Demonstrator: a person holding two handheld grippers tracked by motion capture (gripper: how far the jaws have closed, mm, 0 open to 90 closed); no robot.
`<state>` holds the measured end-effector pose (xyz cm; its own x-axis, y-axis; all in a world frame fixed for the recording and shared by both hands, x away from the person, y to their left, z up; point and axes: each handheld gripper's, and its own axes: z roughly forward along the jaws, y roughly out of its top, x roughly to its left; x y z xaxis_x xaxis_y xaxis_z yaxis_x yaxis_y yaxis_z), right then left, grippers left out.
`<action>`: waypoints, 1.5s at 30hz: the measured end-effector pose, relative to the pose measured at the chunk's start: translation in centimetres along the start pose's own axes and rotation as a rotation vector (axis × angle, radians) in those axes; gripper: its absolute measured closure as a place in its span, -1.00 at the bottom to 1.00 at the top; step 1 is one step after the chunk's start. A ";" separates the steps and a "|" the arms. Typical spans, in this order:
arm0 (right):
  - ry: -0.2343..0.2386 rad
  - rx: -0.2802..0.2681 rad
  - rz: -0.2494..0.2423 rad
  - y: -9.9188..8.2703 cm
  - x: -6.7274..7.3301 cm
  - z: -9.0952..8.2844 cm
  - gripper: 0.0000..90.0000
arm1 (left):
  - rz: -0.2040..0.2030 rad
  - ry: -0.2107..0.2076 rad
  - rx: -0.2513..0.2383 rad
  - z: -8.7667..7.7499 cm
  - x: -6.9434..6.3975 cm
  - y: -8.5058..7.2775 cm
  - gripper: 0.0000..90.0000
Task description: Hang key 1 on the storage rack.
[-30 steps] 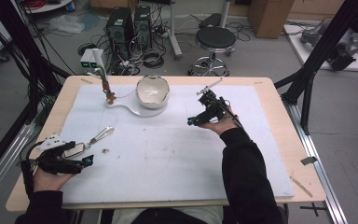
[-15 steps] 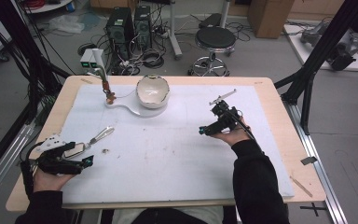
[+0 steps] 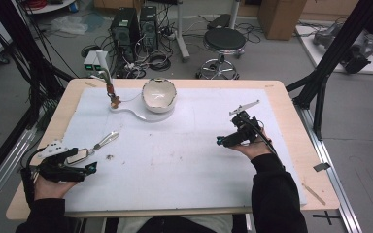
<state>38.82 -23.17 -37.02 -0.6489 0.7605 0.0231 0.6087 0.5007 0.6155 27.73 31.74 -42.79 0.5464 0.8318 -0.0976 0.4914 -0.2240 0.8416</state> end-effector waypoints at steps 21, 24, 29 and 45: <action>-0.030 -0.062 0.084 -4.6 -1.3 -0.8 -0.99 | -0.010 0.006 -0.008 -0.2 0.2 -0.1 -0.96; -0.036 -0.077 0.090 -5.1 -1.3 -0.9 -0.99 | -0.010 0.007 -0.009 -0.2 0.2 -0.1 -0.96; -0.043 -0.082 0.107 -6.1 -1.5 -0.8 -0.99 | -0.013 0.007 -0.009 -0.1 0.2 -0.1 -0.96; -0.054 -0.096 0.129 -8.3 -1.5 -0.8 -0.99 | -0.007 0.004 -0.007 0.4 0.5 0.3 -0.96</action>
<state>34.39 -28.82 -41.54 -0.5410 0.8385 0.0660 0.6372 0.3574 0.6828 28.43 31.86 -42.83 0.5398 0.8356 -0.1015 0.4909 -0.2146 0.8444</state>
